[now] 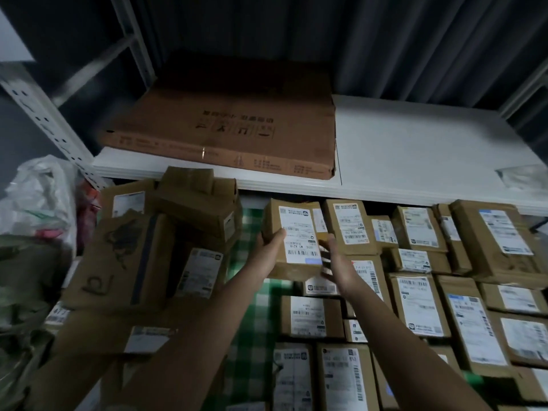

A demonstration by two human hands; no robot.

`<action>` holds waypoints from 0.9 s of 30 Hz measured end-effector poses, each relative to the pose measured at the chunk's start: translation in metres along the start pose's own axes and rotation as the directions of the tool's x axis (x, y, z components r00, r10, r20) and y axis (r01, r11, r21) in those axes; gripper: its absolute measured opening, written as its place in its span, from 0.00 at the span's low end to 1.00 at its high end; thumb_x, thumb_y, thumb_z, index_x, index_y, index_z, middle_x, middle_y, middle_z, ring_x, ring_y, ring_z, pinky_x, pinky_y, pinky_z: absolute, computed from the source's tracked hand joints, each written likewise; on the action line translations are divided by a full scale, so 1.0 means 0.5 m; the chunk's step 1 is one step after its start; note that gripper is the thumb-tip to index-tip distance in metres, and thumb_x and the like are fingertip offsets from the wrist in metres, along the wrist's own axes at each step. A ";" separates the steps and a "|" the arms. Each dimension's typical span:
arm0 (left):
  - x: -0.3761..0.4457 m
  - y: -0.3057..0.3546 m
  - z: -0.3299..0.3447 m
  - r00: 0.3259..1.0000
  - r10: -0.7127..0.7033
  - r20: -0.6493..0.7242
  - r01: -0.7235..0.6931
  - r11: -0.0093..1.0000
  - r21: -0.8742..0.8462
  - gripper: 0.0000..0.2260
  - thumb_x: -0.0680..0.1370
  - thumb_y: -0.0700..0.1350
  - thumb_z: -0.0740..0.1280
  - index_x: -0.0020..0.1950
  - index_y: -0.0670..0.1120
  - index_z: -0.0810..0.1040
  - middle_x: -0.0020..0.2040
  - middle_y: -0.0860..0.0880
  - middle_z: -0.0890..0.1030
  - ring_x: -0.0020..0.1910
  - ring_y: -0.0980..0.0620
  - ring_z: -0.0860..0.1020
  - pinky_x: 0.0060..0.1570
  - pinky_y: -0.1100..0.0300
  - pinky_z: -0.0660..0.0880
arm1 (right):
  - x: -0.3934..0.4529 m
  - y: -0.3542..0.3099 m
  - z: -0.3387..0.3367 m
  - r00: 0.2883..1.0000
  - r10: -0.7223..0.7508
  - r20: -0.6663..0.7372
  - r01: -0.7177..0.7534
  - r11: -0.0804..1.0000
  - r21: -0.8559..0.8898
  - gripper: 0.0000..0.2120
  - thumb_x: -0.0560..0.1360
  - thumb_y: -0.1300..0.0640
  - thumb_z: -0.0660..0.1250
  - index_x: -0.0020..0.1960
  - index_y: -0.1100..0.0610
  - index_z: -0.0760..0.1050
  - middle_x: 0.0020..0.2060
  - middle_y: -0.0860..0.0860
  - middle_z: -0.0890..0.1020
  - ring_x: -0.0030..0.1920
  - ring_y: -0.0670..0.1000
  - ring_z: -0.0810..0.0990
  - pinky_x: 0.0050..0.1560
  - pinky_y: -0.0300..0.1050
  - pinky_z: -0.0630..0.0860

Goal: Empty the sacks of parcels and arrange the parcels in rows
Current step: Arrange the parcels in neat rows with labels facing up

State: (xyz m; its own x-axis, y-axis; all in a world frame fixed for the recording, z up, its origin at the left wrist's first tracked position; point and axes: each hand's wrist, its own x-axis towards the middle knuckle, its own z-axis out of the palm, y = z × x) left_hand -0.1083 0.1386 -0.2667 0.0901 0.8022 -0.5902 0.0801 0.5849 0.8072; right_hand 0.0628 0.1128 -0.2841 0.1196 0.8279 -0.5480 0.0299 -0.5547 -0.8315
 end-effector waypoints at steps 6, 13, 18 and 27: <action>0.126 -0.014 0.016 0.966 -0.021 -0.257 0.037 0.998 0.060 0.40 0.68 0.73 0.54 0.77 0.58 0.55 0.67 0.44 0.73 0.62 0.39 0.73 0.61 0.43 0.73 | 0.152 0.019 -0.057 0.955 -0.296 -0.022 0.140 0.514 -0.846 0.23 0.82 0.47 0.54 0.76 0.49 0.61 0.76 0.57 0.62 0.76 0.60 0.56 0.76 0.58 0.52; 0.204 -0.064 0.023 0.930 -0.045 -0.365 0.086 0.992 0.097 0.42 0.66 0.74 0.50 0.78 0.61 0.48 0.74 0.44 0.64 0.70 0.36 0.65 0.67 0.38 0.64 | 0.234 -0.010 -0.055 0.981 -0.192 0.005 0.056 0.261 -0.964 0.28 0.82 0.39 0.50 0.79 0.40 0.45 0.79 0.56 0.42 0.76 0.67 0.39 0.74 0.62 0.39; 0.233 -0.104 0.020 0.932 -0.028 -0.362 0.056 0.996 0.068 0.30 0.76 0.68 0.53 0.77 0.62 0.53 0.70 0.46 0.71 0.66 0.38 0.72 0.65 0.39 0.69 | 0.270 0.035 -0.065 0.985 -0.169 -0.015 0.032 0.270 -0.962 0.30 0.80 0.35 0.47 0.78 0.38 0.40 0.78 0.54 0.39 0.77 0.63 0.39 0.76 0.64 0.44; 0.298 -0.090 0.009 0.924 0.131 -0.358 -0.050 0.973 0.225 0.21 0.84 0.55 0.48 0.75 0.49 0.64 0.65 0.42 0.76 0.58 0.41 0.77 0.56 0.51 0.75 | 0.273 0.037 -0.061 0.984 -0.177 -0.004 0.040 0.243 -0.969 0.30 0.80 0.36 0.46 0.78 0.40 0.39 0.79 0.56 0.40 0.77 0.63 0.39 0.76 0.64 0.45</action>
State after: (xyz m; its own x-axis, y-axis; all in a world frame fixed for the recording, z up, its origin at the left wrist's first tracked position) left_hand -0.0938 0.2312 -0.3912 -0.2621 0.8611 -0.4358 0.2969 0.5016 0.8126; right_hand 0.1098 0.2129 -0.3713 0.1161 0.9129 -0.3914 0.9738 -0.1822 -0.1360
